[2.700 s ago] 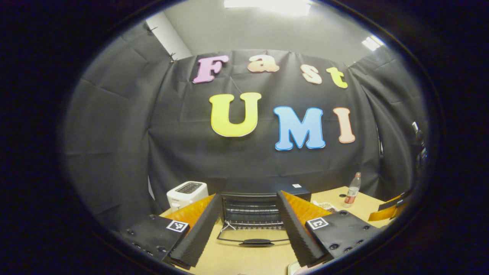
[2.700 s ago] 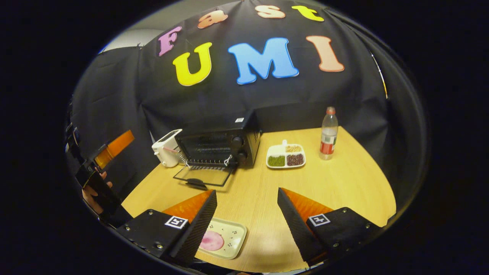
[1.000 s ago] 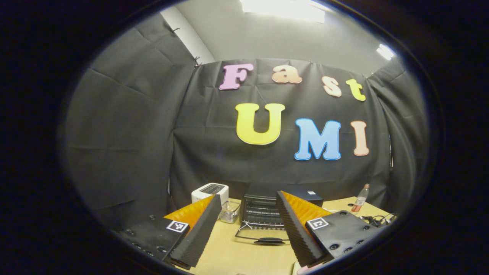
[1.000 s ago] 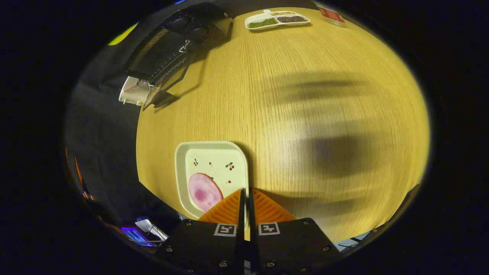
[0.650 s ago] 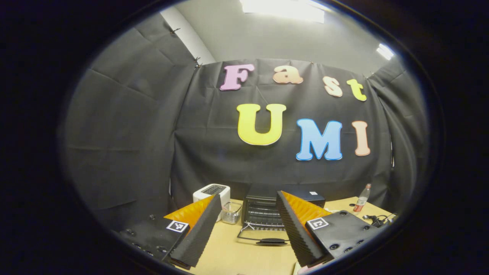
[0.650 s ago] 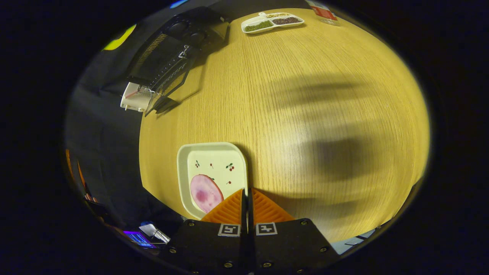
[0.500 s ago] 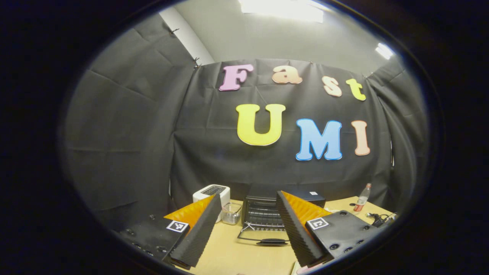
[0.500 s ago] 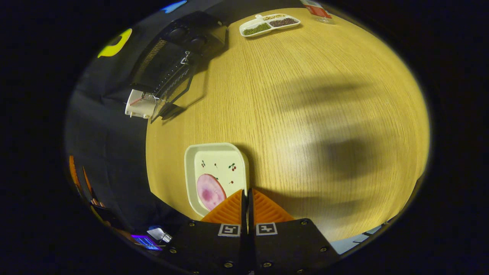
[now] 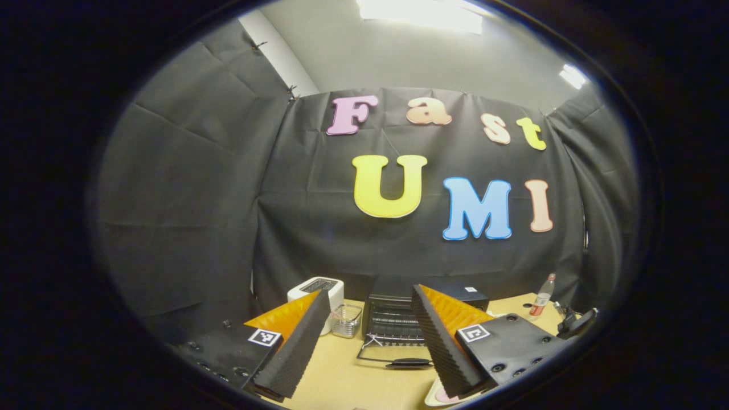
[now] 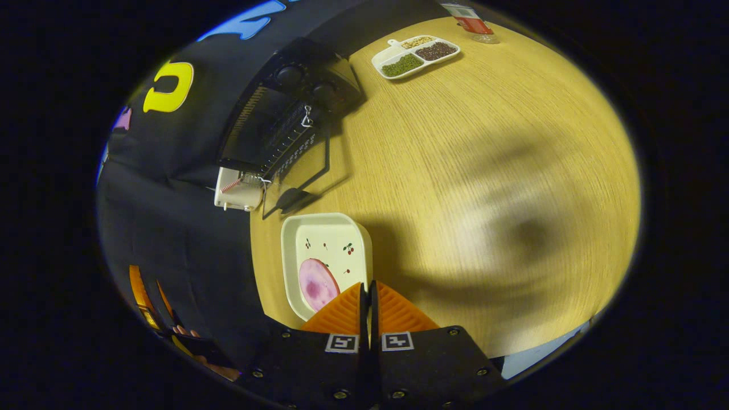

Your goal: Open the electric oven with the left hand, put the food in, and close the electric oven.

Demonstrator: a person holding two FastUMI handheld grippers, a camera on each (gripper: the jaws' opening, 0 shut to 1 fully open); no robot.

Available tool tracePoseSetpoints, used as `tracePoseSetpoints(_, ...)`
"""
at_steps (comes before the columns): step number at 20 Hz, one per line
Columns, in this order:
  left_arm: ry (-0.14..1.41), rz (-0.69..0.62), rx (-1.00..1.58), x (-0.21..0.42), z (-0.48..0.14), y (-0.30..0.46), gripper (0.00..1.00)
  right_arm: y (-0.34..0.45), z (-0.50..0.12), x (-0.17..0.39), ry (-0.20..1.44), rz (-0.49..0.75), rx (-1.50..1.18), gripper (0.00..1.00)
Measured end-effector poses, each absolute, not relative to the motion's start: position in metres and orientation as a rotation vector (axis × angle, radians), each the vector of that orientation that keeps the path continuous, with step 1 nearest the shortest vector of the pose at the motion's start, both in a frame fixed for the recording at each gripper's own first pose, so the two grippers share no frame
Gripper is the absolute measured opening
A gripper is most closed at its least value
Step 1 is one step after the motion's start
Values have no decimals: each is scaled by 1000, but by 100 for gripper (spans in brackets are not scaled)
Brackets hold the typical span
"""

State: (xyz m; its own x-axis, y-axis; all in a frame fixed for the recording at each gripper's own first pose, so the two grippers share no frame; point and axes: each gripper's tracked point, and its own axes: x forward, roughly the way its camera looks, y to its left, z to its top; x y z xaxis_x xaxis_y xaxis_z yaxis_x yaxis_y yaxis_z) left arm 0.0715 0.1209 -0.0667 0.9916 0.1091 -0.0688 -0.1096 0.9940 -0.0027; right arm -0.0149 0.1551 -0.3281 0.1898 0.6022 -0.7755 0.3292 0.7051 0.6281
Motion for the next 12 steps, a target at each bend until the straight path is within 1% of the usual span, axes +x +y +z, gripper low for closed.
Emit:
tracePoseSetpoints(3, 72, 108, -4, 74, -69, 129, 100, 176, -319, 8, 1367, 181, 907, 1)
tracePoseSetpoints(6, 75, 108, 1, 78, -71, 139, 92, 193, -316, 30, 1318, 119, 942, 1)
tracePoseSetpoints(7, 76, 108, 3, 80, -72, 142, 100, 199, -314, 38, 1302, 103, 955, 1)
tracePoseSetpoints(12, 88, 115, 5, 87, -78, 165, 100, 227, -307, 77, 1198, 3, 1074, 0)
